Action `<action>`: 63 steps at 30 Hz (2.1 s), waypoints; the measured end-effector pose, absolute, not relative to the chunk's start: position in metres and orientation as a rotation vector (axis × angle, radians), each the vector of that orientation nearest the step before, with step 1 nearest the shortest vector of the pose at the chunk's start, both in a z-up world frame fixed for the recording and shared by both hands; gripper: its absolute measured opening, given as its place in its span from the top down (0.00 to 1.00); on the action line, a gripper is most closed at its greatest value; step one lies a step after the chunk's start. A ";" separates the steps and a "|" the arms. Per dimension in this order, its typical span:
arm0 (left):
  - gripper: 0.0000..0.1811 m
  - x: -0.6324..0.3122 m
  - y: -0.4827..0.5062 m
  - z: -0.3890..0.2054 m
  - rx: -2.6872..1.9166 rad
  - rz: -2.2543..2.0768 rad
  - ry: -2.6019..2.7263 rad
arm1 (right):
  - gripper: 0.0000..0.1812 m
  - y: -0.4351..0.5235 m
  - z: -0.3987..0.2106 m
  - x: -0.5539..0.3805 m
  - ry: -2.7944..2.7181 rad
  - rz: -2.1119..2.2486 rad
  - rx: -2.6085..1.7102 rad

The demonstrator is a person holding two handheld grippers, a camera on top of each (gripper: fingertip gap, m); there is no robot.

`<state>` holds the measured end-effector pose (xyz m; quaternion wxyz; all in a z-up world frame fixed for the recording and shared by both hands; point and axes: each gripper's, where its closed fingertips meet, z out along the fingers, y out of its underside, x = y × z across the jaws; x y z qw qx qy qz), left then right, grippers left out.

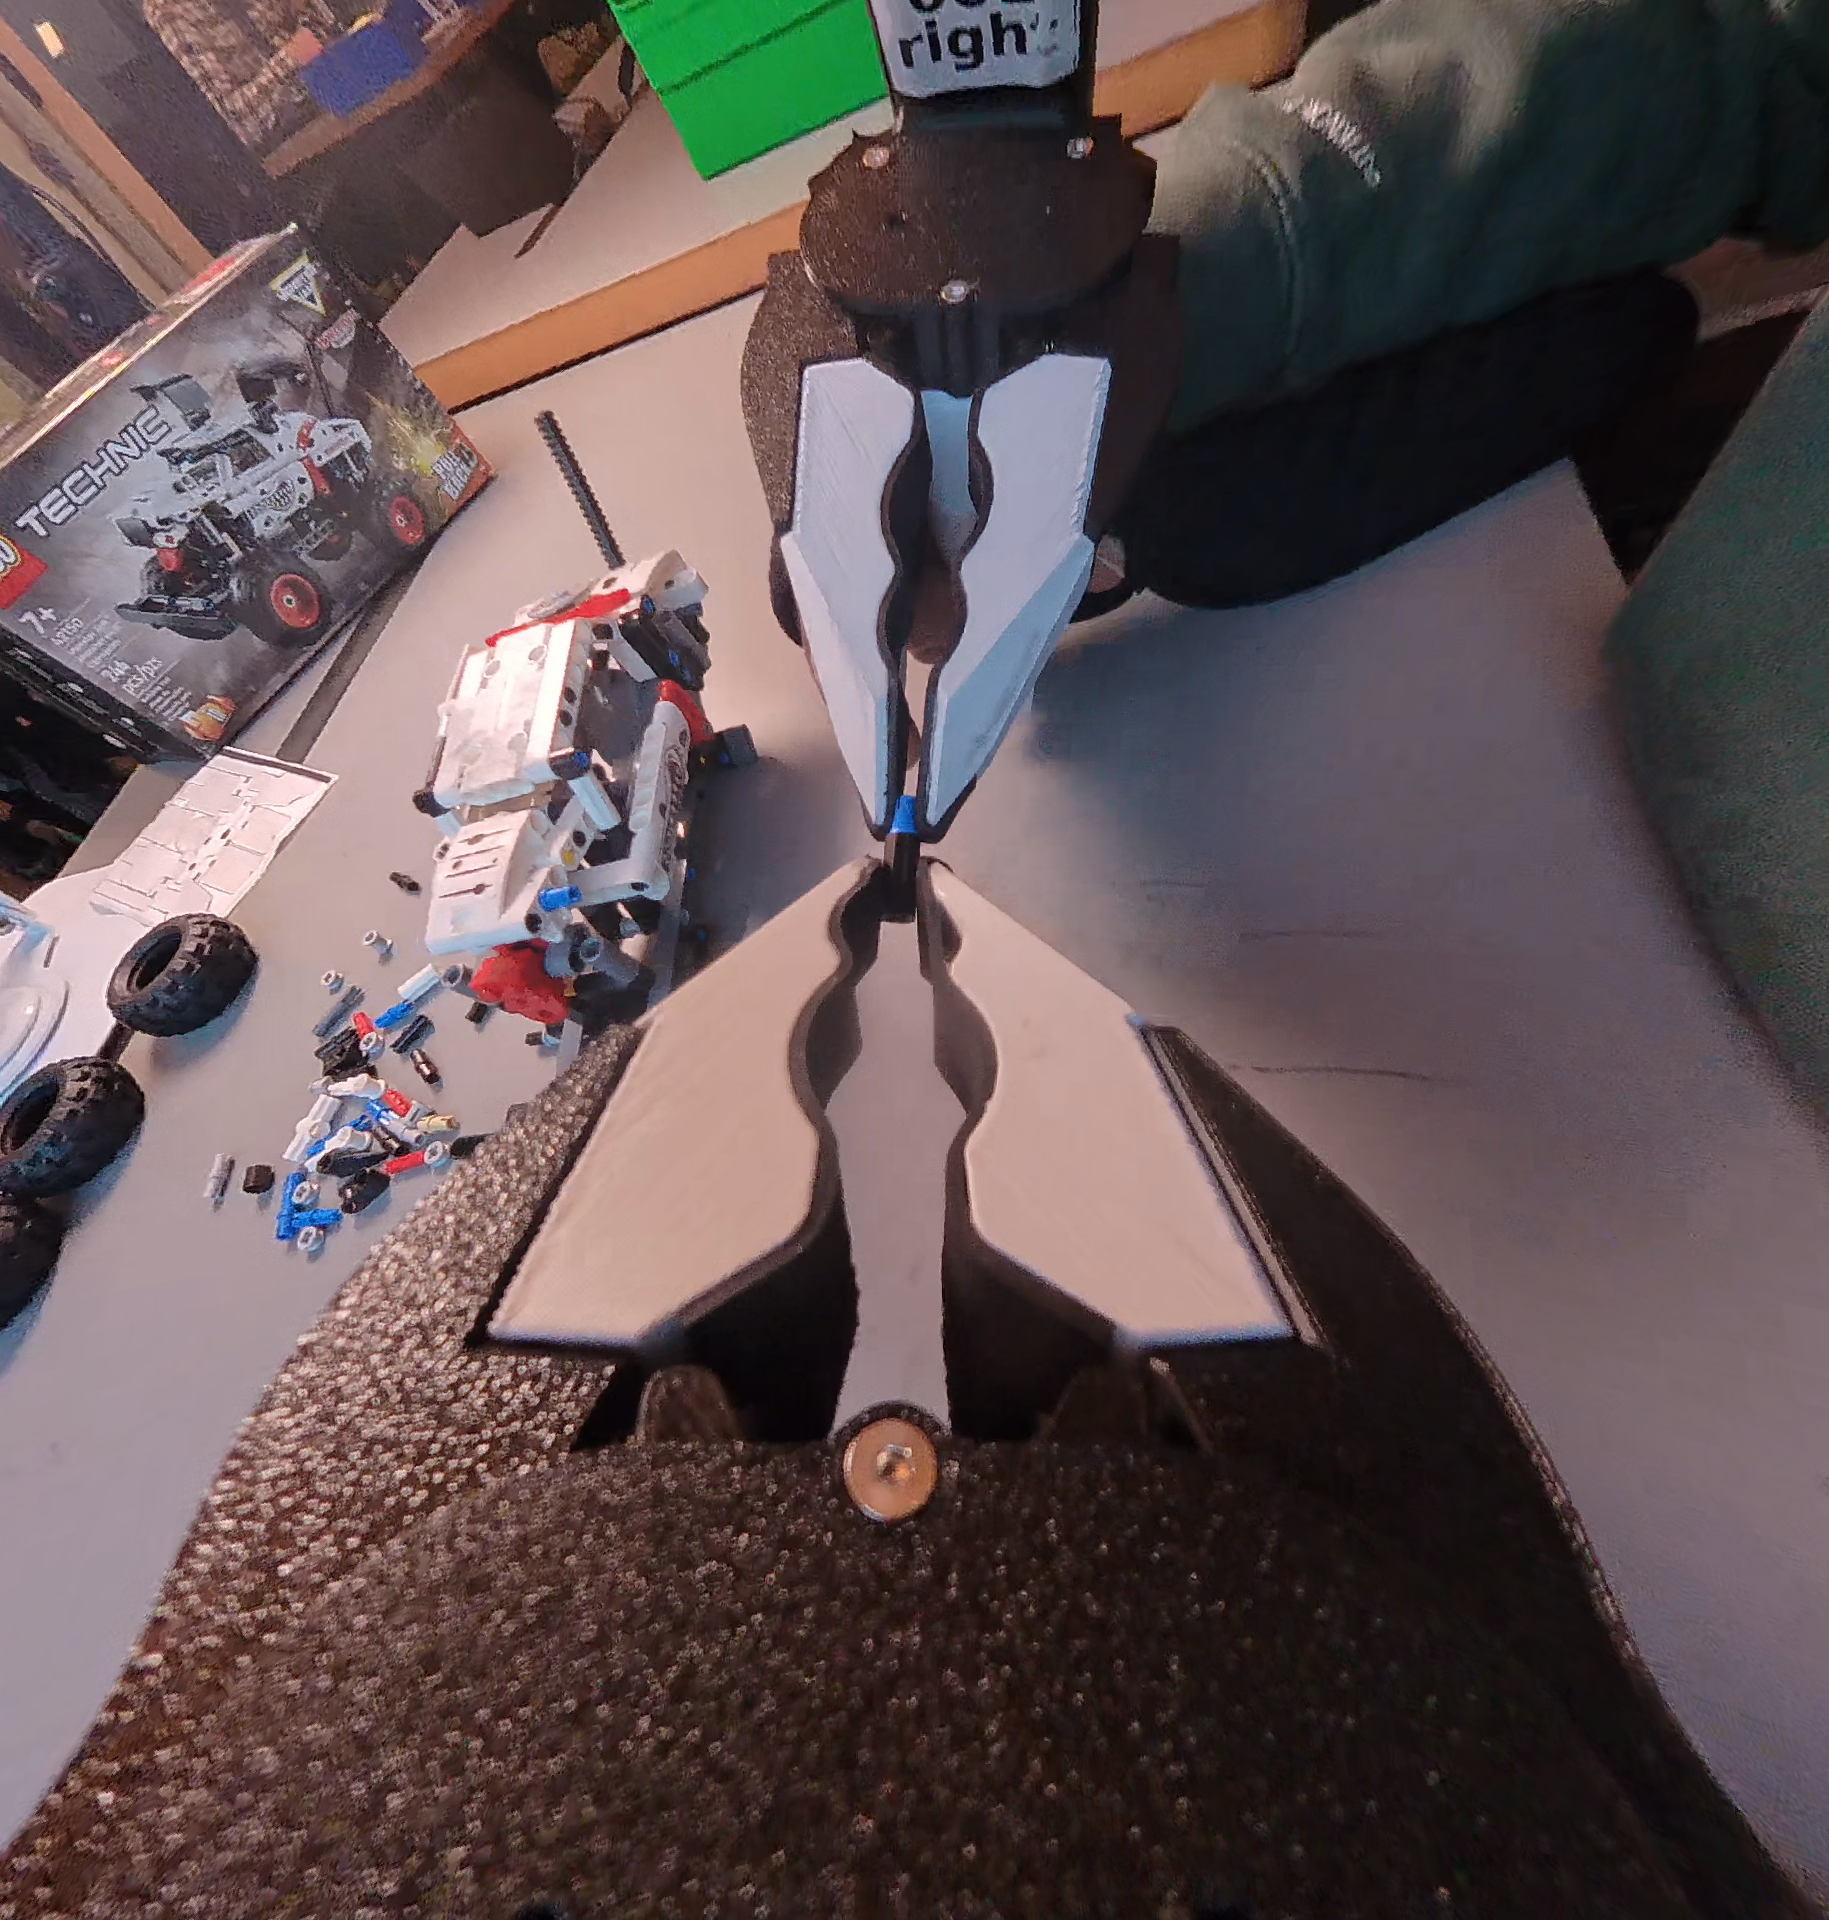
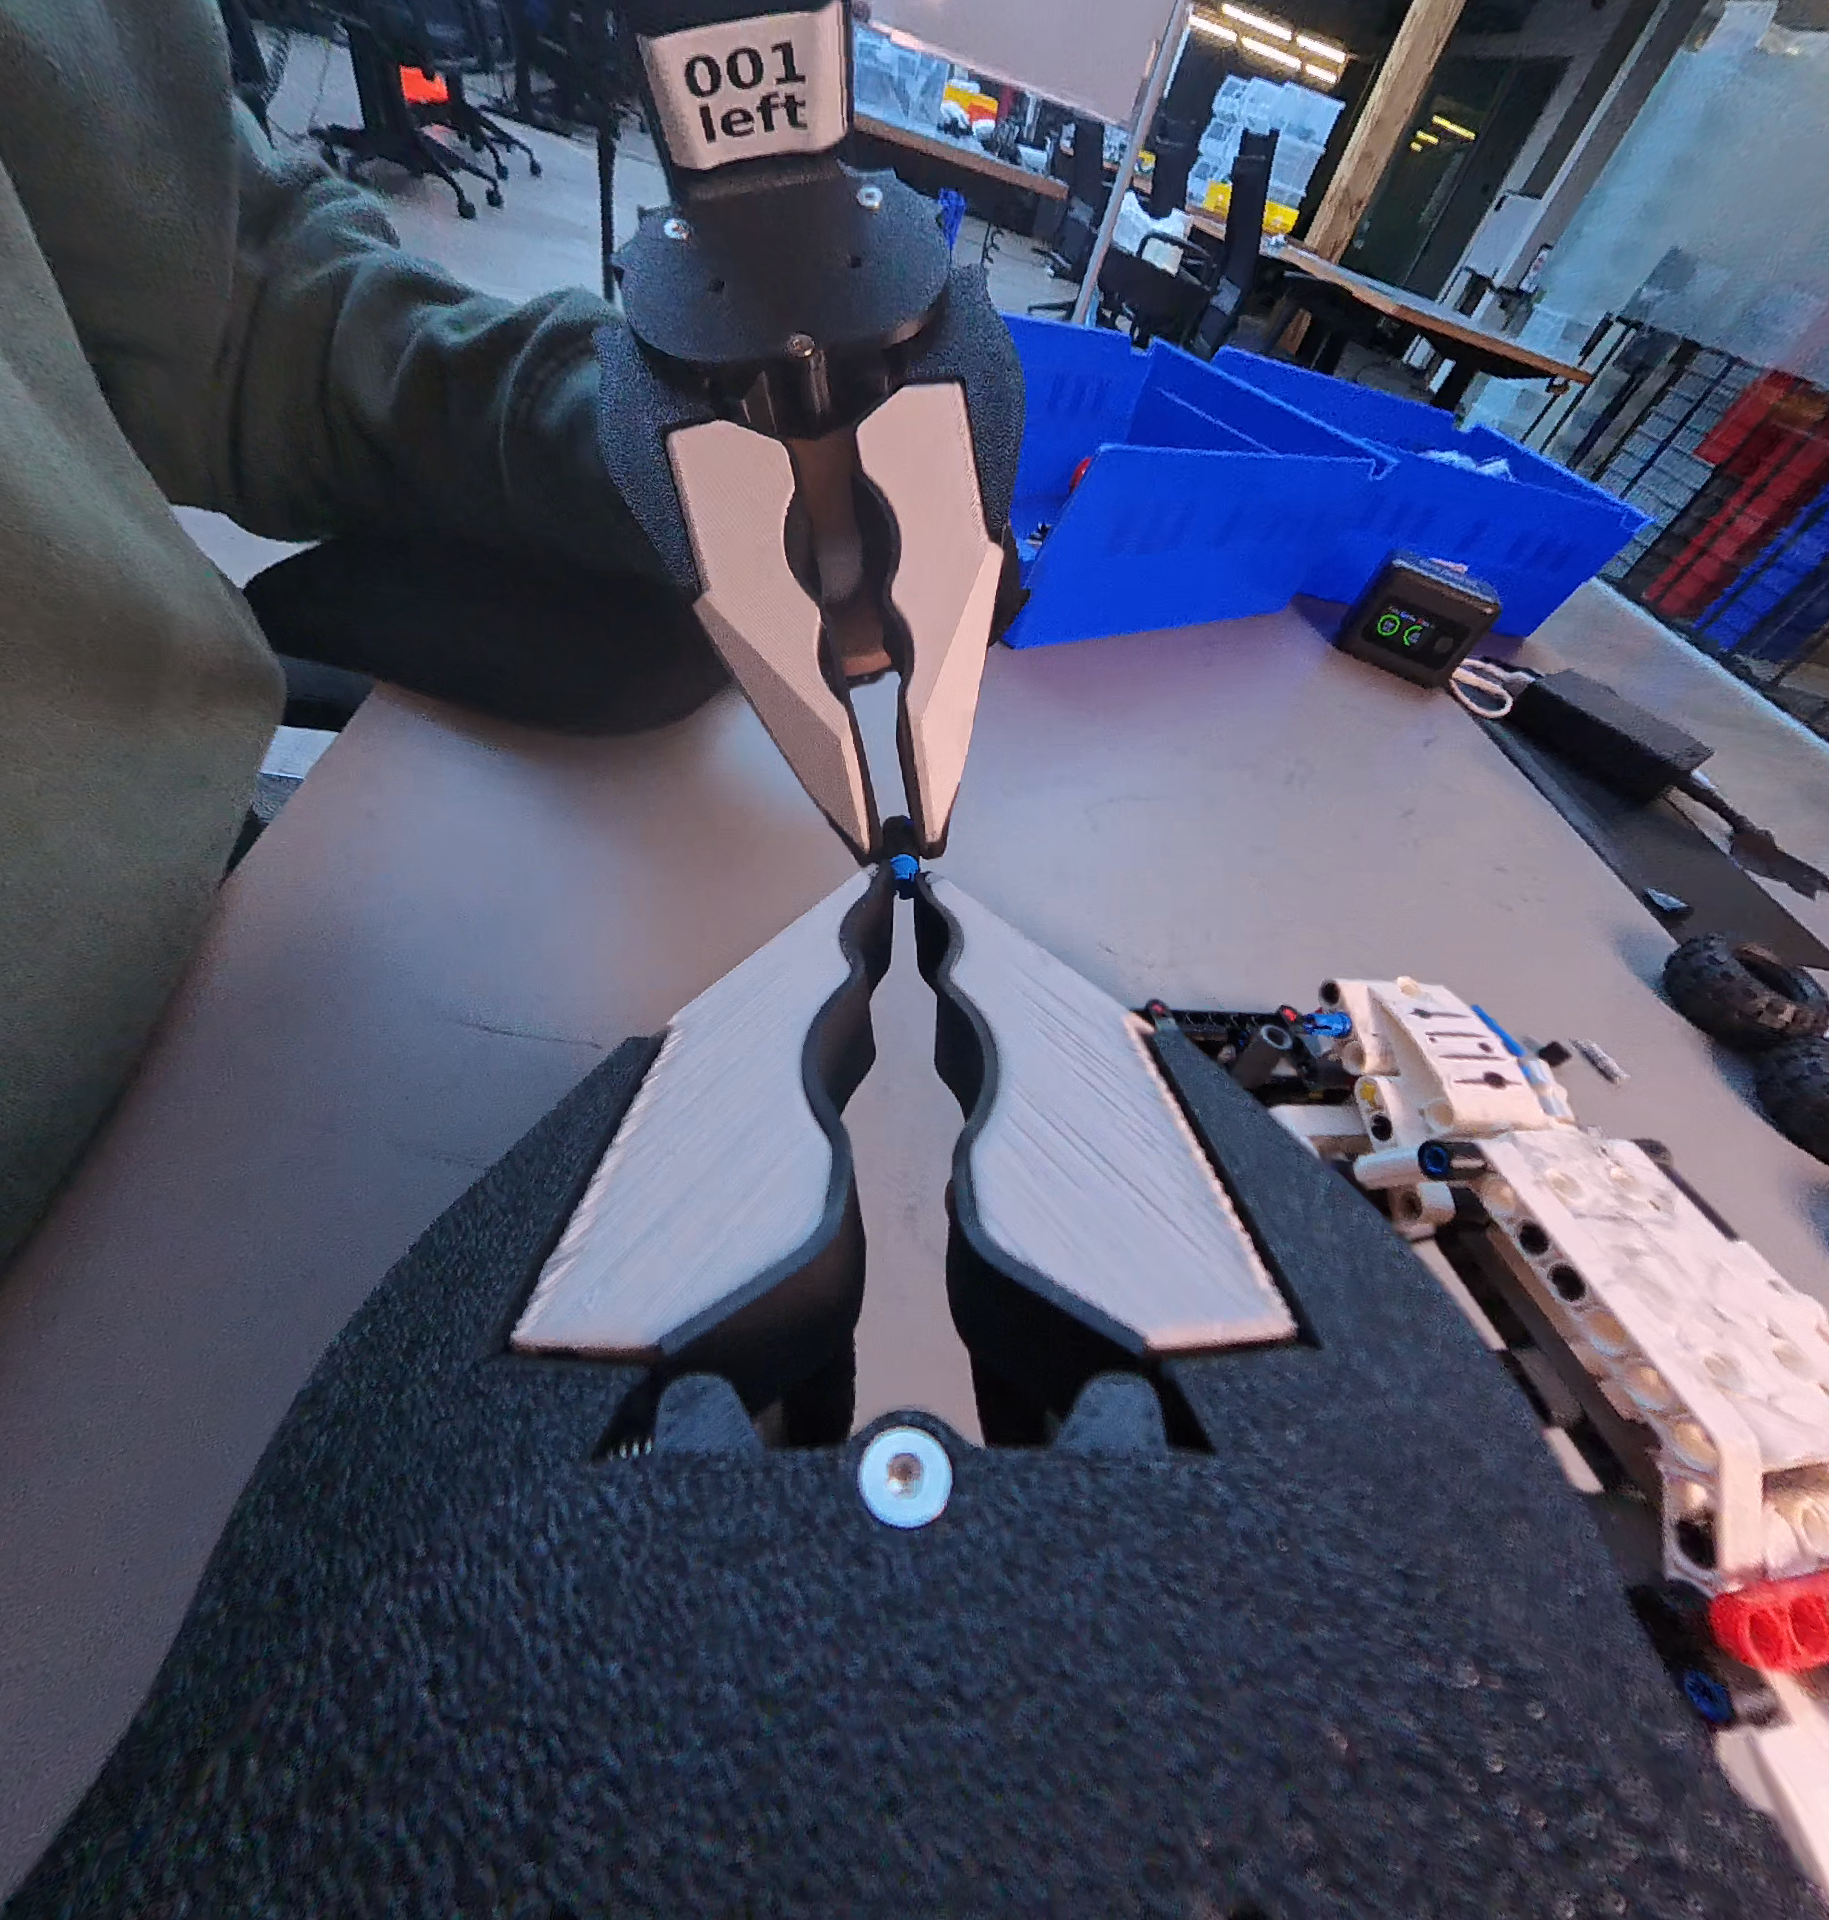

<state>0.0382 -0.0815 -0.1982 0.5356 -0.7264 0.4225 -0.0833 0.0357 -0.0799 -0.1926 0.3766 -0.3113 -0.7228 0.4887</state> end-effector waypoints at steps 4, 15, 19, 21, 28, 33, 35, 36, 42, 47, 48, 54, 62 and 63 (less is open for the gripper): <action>0.97 0.042 -0.085 -0.188 -1.699 -0.266 0.989 | 0.99 -0.083 -0.183 0.040 -1.854 1.317 -0.785; 0.97 -0.007 -0.064 -0.174 -1.737 -0.152 0.821 | 0.99 -0.040 -0.150 0.051 -1.691 1.332 -0.839; 0.97 -0.049 -0.022 -0.187 -1.829 -0.027 0.633 | 0.99 -0.020 -0.155 0.047 -1.641 1.307 -0.916; 0.97 -0.067 0.003 -0.201 -1.889 0.010 0.561 | 0.99 -0.016 -0.163 0.043 -1.646 1.272 -0.943; 0.96 -0.103 0.078 -0.248 -2.068 0.141 0.543 | 0.98 -0.008 -0.185 0.037 -1.677 1.147 -0.993; 0.88 -0.108 0.090 -0.263 -2.134 0.100 0.508 | 0.98 0.001 -0.192 0.035 -1.676 1.091 -1.024; 0.82 -0.107 0.088 -0.250 -2.085 0.032 0.451 | 0.98 0.004 -0.193 0.035 -1.665 1.075 -1.030; 0.80 -0.105 0.086 -0.240 -2.052 -0.038 0.411 | 0.98 0.005 -0.192 0.034 -1.656 1.069 -1.031; 0.69 -0.101 0.076 -0.217 -1.990 -0.270 0.337 | 0.98 0.006 -0.191 0.032 -1.637 1.050 -1.025; 0.59 -0.098 0.072 -0.258 -2.197 -0.367 0.335 | 0.98 0.005 -0.195 0.031 -1.653 1.027 -1.029; 0.59 -0.097 0.071 -0.260 -2.213 -0.371 0.337 | 0.98 0.005 -0.195 0.030 -1.651 1.026 -1.030; 0.56 -0.096 0.072 -0.255 -2.197 -0.392 0.323 | 0.98 0.007 -0.197 0.030 -1.651 1.016 -1.037; 0.77 -0.025 0.017 -0.142 -1.718 -0.855 0.606 | 0.98 0.004 -0.160 0.033 -1.495 1.071 -0.930; 0.77 -0.010 0.006 -0.138 -1.691 -0.967 0.637 | 0.98 0.001 -0.155 0.034 -1.479 1.081 -0.904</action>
